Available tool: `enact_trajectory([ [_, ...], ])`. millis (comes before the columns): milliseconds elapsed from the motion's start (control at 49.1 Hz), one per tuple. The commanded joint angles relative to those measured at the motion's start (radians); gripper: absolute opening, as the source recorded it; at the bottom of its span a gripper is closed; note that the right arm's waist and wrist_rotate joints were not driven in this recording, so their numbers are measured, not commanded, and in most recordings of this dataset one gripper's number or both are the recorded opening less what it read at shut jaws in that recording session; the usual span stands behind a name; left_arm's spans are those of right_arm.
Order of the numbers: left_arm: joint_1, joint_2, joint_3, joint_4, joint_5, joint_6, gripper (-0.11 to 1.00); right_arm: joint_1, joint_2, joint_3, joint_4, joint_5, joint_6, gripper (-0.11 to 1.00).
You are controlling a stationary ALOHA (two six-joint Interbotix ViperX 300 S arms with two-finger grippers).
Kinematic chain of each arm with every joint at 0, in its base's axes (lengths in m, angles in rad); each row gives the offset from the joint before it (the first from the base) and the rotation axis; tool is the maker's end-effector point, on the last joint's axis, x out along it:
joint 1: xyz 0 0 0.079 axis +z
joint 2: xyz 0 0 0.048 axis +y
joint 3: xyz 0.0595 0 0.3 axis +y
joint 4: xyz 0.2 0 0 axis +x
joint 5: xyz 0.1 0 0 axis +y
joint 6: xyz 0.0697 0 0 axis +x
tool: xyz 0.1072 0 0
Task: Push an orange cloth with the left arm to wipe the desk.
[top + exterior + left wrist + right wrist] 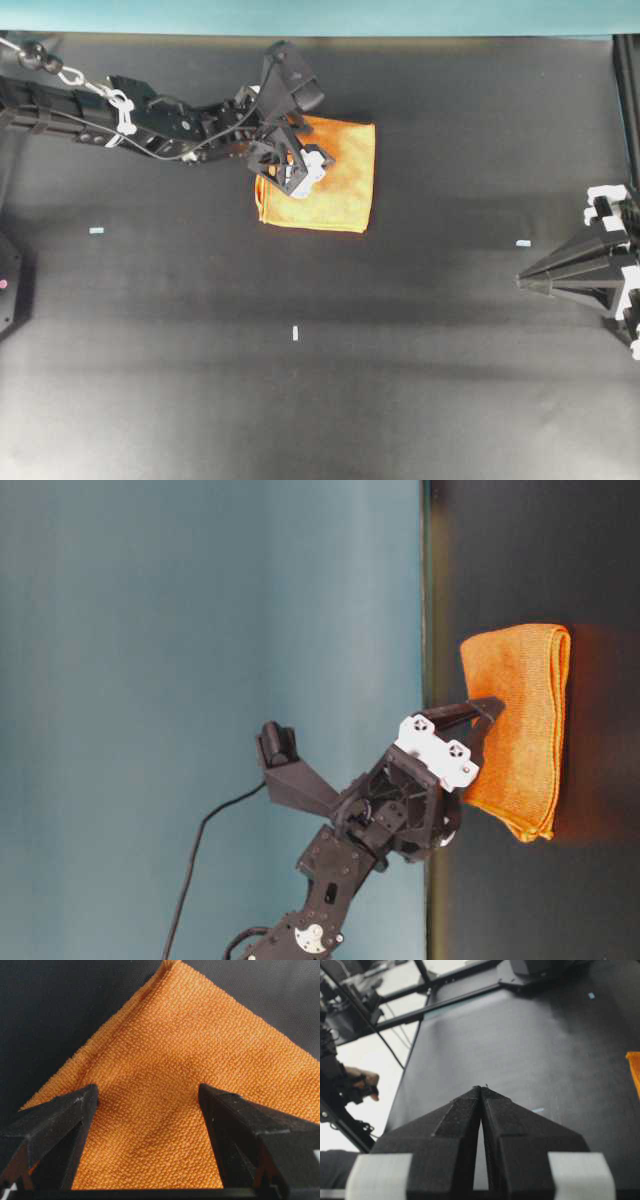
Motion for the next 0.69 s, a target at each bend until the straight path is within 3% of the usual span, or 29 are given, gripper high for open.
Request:
enact_trajectory([
  [0, -0.018, 0.000, 0.017, 0.002, -0.003, -0.002, 0.80, 0.000, 0.005, -0.006, 0.002, -0.011, 0.000, 0.00],
  [489, -0.141, -0.118, 0.219, 0.002, 0.020, 0.003, 0.80, -0.002, 0.003, -0.005, 0.002, -0.014, 0.002, 0.00],
  [673, -0.224, -0.169, 0.250, 0.003, 0.138, 0.006, 0.80, -0.002, 0.003, -0.005, 0.002, -0.025, 0.002, 0.00],
])
